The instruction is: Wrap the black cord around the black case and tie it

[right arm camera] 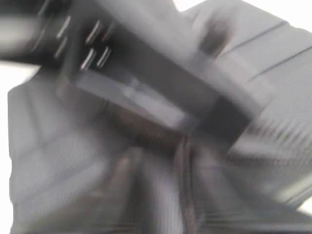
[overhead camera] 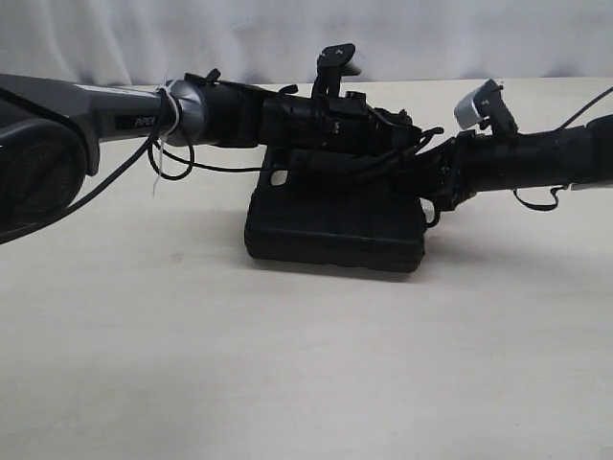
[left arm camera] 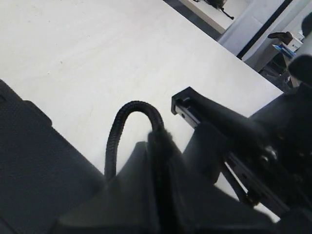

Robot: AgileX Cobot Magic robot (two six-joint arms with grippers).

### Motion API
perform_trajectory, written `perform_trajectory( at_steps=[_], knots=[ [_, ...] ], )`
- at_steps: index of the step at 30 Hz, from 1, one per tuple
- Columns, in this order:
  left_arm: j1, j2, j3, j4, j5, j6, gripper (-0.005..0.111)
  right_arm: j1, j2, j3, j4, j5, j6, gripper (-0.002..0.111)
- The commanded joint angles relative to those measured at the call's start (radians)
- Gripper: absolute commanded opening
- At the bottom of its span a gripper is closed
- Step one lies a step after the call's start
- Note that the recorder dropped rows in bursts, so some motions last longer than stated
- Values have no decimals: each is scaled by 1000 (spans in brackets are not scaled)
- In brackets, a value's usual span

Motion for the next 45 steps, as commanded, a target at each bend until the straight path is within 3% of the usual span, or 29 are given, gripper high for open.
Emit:
perform_trajectory(
  at_steps=[1, 4, 6, 8, 12, 22, 31, 39, 45],
  knots=[
    [3, -2, -7, 2, 6, 1, 0, -1, -47, -3, -107, -51, 11, 56],
    [3, -2, -7, 2, 20, 32, 0, -3, -189, -3, -318, -135, 242, 53],
    [3, -31, -7, 2, 32, 113, 0, -3, -259, -3, -326, -221, 370, 39],
    [3, -79, -7, 2, 32, 232, 0, -3, -269, -1, -321, -239, 387, 26],
    [1, -119, -7, 2, 30, 259, 0, -3, -269, 3, -321, -240, 387, 13],
    [1, -119, -7, 2, 53, 270, 0, -3, -289, 3, -236, -275, 405, 12],
    [1, -119, -7, 194, 85, 270, 0, -3, -331, 13, -176, -296, 442, 12],
    [1, -117, -7, 224, 85, 262, 0, -3, -352, 13, -329, -426, 654, 12],
    [1, -114, -7, 241, 115, 262, 0, 0, -359, 13, -157, -289, 554, 12]
  ],
)
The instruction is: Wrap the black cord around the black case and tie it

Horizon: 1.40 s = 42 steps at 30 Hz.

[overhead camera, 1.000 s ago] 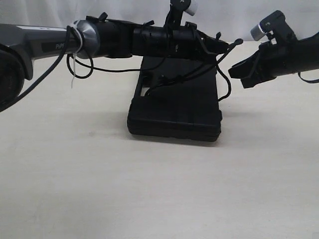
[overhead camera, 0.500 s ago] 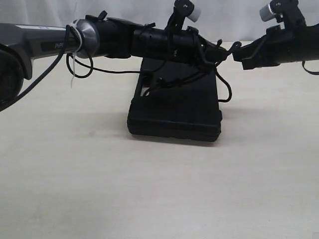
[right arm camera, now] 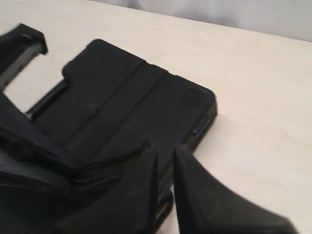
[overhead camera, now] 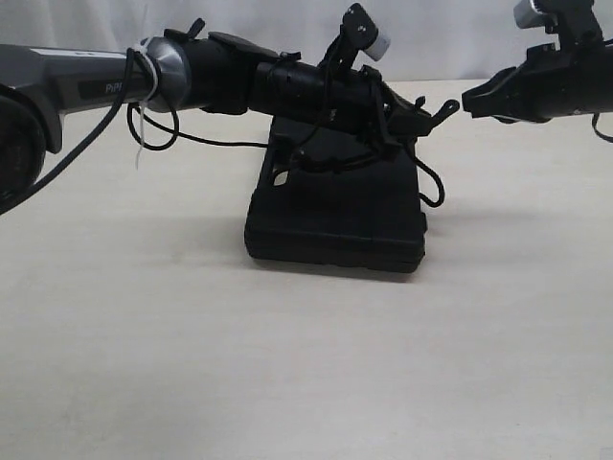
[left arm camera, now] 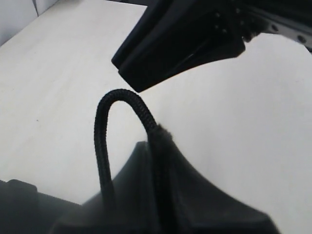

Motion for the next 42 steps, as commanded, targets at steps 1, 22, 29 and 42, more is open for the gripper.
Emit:
perform_trajectory(
  at_steps=[1, 22, 29, 42],
  knots=[
    [1, -4, -7, 20, 34, -2, 0, 0, -11, 4, 106, 89, -66, 12],
    [1, -4, -7, -78, 8, -13, 1, 0, 228, 4, 94, 74, -125, 11],
    [1, -4, -7, -41, -6, -13, 22, 0, 228, 4, 98, 78, -144, 11],
    [1, -4, -7, -14, 47, -13, 11, 0, 228, 0, 94, 122, -196, 11]
  ],
)
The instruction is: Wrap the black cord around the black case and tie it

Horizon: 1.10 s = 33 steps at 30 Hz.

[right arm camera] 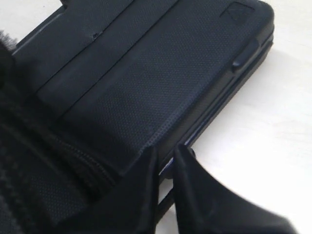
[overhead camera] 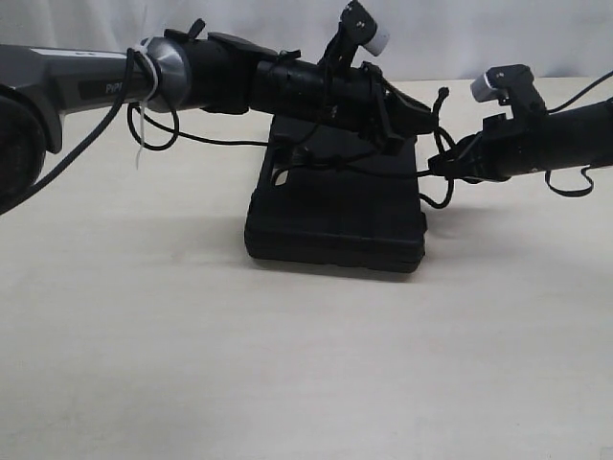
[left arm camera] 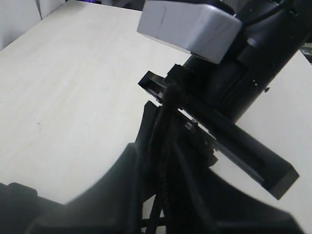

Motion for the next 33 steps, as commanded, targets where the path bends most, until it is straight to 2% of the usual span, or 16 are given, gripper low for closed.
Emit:
perform_trajectory(
  at_steps=[1, 5, 9, 12, 13, 15, 25, 27, 33],
  knots=[
    [1, -4, -7, 41, 73, -2, 9, 0, -3, 0, 2, 44, -16, 11],
    [1, -4, -7, 230, 91, -12, 9, 0, -3, 0, 4, 44, -21, 11],
    [1, -4, -7, 248, 70, -25, 10, 0, -3, 0, 4, 50, -23, 11],
    [1, -4, -7, 228, 66, -21, 31, 0, -3, 0, 4, 50, -30, 11],
    [1, -4, -7, 228, 63, -21, 44, 0, -3, 0, 4, 50, -34, 11],
    [1, -4, -7, 208, 64, -21, 54, 0, -3, 0, 4, 50, -36, 11],
    [30, -4, -7, -77, 79, -25, 54, 0, -3, 0, 4, 65, -73, 11],
    [19, -4, -7, -118, 80, -15, 54, 0, -3, 0, 4, 85, -87, 11],
    [-47, 12, -7, -97, -29, 47, 54, 0, -3, 0, 9, 88, -87, 11]
  ],
)
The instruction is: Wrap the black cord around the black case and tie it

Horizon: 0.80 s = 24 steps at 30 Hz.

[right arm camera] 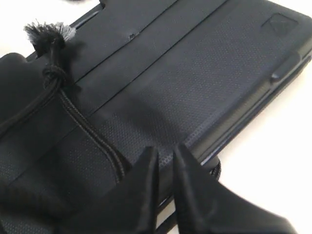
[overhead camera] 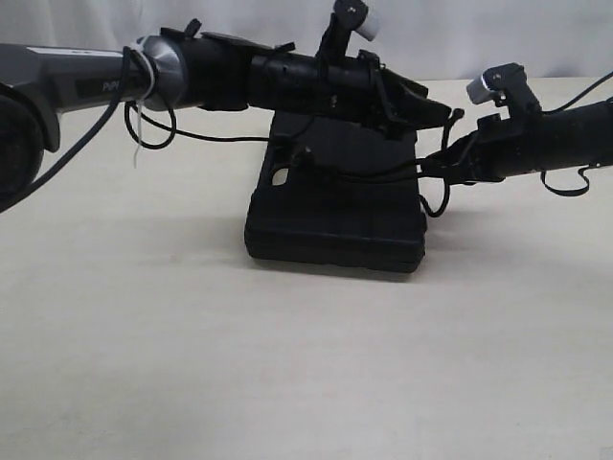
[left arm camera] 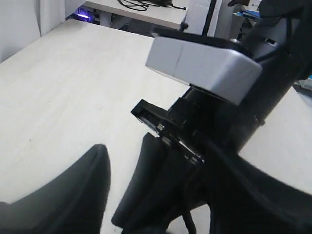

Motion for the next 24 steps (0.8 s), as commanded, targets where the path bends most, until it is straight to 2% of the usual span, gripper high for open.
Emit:
perform_trajectory(
  at_steps=[1, 12, 14, 18, 19, 24],
  knots=[
    [-52, 14, -7, -5, -75, 61, 54, 0, -3, 0, 7, 14, -14, 11],
    [-62, 16, -7, 13, -65, 66, 52, 0, -3, 0, 16, 14, -14, 11],
    [-62, 16, -7, 13, -73, 66, 42, 0, -3, 0, 16, 14, -14, 11],
    [-62, 16, -7, 1, -98, 68, 5, 0, -3, 0, 16, 14, -14, 11],
    [-62, 16, -7, -8, -100, 80, 0, 0, -3, 0, 13, 14, -14, 11],
    [-48, 14, -7, -52, -85, 82, 0, 0, -3, 0, 13, 14, -14, 11]
  ],
)
